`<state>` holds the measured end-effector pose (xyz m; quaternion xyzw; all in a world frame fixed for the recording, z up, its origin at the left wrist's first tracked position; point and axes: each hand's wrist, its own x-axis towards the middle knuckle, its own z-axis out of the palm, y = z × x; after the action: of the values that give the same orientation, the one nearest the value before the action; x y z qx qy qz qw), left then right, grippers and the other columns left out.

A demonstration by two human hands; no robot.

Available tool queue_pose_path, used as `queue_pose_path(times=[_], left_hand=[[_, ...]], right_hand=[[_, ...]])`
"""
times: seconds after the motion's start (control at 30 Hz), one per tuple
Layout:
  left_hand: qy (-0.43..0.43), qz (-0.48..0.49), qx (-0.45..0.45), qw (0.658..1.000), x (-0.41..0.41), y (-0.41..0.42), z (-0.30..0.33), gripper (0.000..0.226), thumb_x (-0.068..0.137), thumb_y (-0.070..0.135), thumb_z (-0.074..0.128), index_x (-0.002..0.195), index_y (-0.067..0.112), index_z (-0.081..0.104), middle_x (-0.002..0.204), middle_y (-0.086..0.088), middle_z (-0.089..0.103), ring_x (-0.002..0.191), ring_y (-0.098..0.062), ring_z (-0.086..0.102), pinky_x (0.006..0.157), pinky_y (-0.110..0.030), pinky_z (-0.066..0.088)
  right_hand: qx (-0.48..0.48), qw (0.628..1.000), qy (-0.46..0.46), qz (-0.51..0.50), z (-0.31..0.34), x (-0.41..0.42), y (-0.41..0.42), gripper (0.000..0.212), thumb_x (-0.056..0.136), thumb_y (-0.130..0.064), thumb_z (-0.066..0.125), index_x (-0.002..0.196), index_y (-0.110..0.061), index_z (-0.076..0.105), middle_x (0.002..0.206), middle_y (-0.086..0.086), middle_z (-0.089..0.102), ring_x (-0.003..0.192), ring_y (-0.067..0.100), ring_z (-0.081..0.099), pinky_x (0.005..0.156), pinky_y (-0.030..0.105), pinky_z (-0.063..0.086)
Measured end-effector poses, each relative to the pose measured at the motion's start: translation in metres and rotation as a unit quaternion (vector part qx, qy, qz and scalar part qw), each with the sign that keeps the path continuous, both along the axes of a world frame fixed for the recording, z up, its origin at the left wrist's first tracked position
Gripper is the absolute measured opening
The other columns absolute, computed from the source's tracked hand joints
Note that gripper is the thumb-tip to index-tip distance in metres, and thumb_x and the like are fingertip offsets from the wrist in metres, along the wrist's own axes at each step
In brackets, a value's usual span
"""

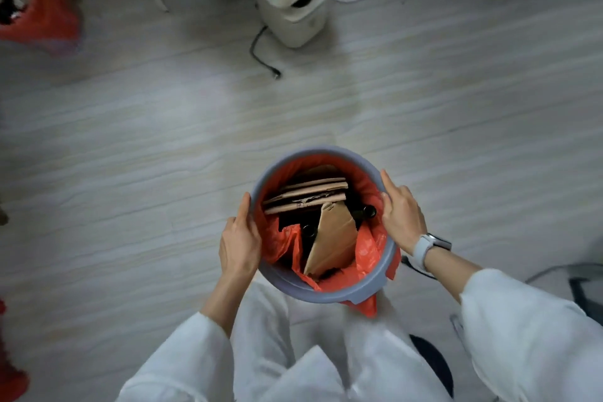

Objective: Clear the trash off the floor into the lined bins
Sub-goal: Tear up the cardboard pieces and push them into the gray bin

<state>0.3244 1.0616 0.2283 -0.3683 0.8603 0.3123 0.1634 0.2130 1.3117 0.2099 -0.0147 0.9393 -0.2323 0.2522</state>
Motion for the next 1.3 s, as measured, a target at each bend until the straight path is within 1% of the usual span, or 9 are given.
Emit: queue_pose_path(times=[0.3, 0.57, 0.73, 0.87, 0.93, 1.03, 1.13, 1.23, 1.3], left_hand=[[-0.009, -0.144, 0.006, 0.99, -0.117, 0.125, 0.061, 0.046, 0.096, 0.017, 0.037, 0.141, 0.028, 0.035, 0.116, -0.023, 0.06, 0.107, -0.04, 0.055, 0.086, -0.041, 0.043], [0.012, -0.264, 0.015, 0.964, -0.255, 0.221, 0.089, 0.045, 0.096, 0.02, 0.034, 0.14, 0.031, 0.037, 0.117, -0.019, 0.061, 0.109, -0.038, 0.055, 0.087, -0.038, 0.043], [0.023, -0.352, 0.039, 0.935, -0.363, 0.29, 0.088, 0.045, 0.095, 0.017, 0.035, 0.138, 0.031, 0.041, 0.108, -0.018, 0.065, 0.102, -0.036, 0.058, 0.082, -0.038, 0.046], [0.014, -0.412, 0.061, 0.909, -0.441, 0.352, 0.088, 0.043, 0.096, 0.017, 0.034, 0.138, 0.028, 0.042, 0.108, -0.016, 0.065, 0.099, -0.034, 0.06, 0.078, -0.032, 0.043], [0.016, -0.442, 0.054, 0.895, -0.479, 0.386, 0.09, 0.043, 0.097, 0.018, 0.034, 0.138, 0.027, 0.042, 0.116, -0.016, 0.062, 0.104, -0.034, 0.058, 0.078, -0.031, 0.042], [0.019, -0.487, 0.046, 0.872, -0.527, 0.44, 0.098, 0.042, 0.098, 0.022, 0.034, 0.139, 0.026, 0.041, 0.123, -0.016, 0.059, 0.111, -0.035, 0.055, 0.086, -0.036, 0.044], [0.019, -0.528, 0.062, 0.847, -0.563, 0.503, 0.106, 0.041, 0.098, 0.021, 0.035, 0.139, 0.024, 0.041, 0.123, -0.015, 0.059, 0.112, -0.034, 0.055, 0.089, -0.035, 0.044], [0.039, -0.569, 0.064, 0.819, -0.586, 0.568, 0.107, 0.04, 0.098, 0.018, 0.036, 0.137, 0.019, 0.043, 0.119, -0.017, 0.061, 0.107, -0.034, 0.057, 0.088, -0.034, 0.044], [0.036, -0.593, 0.06, 0.802, -0.596, 0.617, 0.104, 0.041, 0.097, 0.016, 0.037, 0.137, 0.019, 0.043, 0.116, -0.017, 0.062, 0.105, -0.035, 0.058, 0.087, -0.035, 0.044]], right_hand=[[-0.013, 0.979, 0.007, -0.204, 0.074, -0.038, 0.146, 0.045, 0.097, -0.019, 0.037, 0.139, -0.033, 0.035, 0.101, 0.017, 0.054, 0.09, 0.037, 0.057, 0.079, 0.041, 0.046], [-0.03, 0.932, 0.023, -0.361, 0.098, -0.085, 0.237, 0.045, 0.097, -0.018, 0.036, 0.139, -0.034, 0.035, 0.094, 0.014, 0.051, 0.087, 0.033, 0.056, 0.08, 0.04, 0.046], [-0.027, 0.887, 0.047, -0.458, 0.097, -0.134, 0.289, 0.044, 0.097, -0.016, 0.037, 0.139, -0.027, 0.037, 0.095, 0.019, 0.054, 0.085, 0.035, 0.056, 0.079, 0.038, 0.046], [-0.025, 0.85, 0.052, -0.524, 0.098, -0.176, 0.325, 0.044, 0.097, -0.014, 0.036, 0.14, -0.024, 0.036, 0.085, 0.017, 0.048, 0.07, 0.028, 0.048, 0.07, 0.032, 0.042], [-0.034, 0.829, 0.05, -0.556, 0.103, -0.199, 0.347, 0.044, 0.097, -0.015, 0.035, 0.141, -0.025, 0.034, 0.086, 0.014, 0.047, 0.072, 0.026, 0.049, 0.073, 0.034, 0.044], [-0.044, 0.803, 0.047, -0.593, 0.111, -0.226, 0.382, 0.044, 0.098, -0.018, 0.035, 0.141, -0.026, 0.033, 0.09, 0.012, 0.046, 0.074, 0.024, 0.048, 0.076, 0.033, 0.043], [-0.053, 0.773, 0.046, -0.631, 0.117, -0.24, 0.427, 0.044, 0.098, -0.019, 0.034, 0.141, -0.027, 0.032, 0.096, 0.01, 0.045, 0.082, 0.023, 0.046, 0.08, 0.029, 0.039], [-0.062, 0.742, 0.043, -0.666, 0.115, -0.249, 0.473, 0.045, 0.098, -0.02, 0.034, 0.141, -0.029, 0.031, 0.1, 0.009, 0.046, 0.09, 0.024, 0.047, 0.085, 0.033, 0.04], [-0.065, 0.725, 0.045, -0.684, 0.111, -0.252, 0.511, 0.046, 0.097, -0.019, 0.035, 0.141, -0.028, 0.032, 0.101, 0.012, 0.049, 0.094, 0.03, 0.051, 0.087, 0.037, 0.042]])
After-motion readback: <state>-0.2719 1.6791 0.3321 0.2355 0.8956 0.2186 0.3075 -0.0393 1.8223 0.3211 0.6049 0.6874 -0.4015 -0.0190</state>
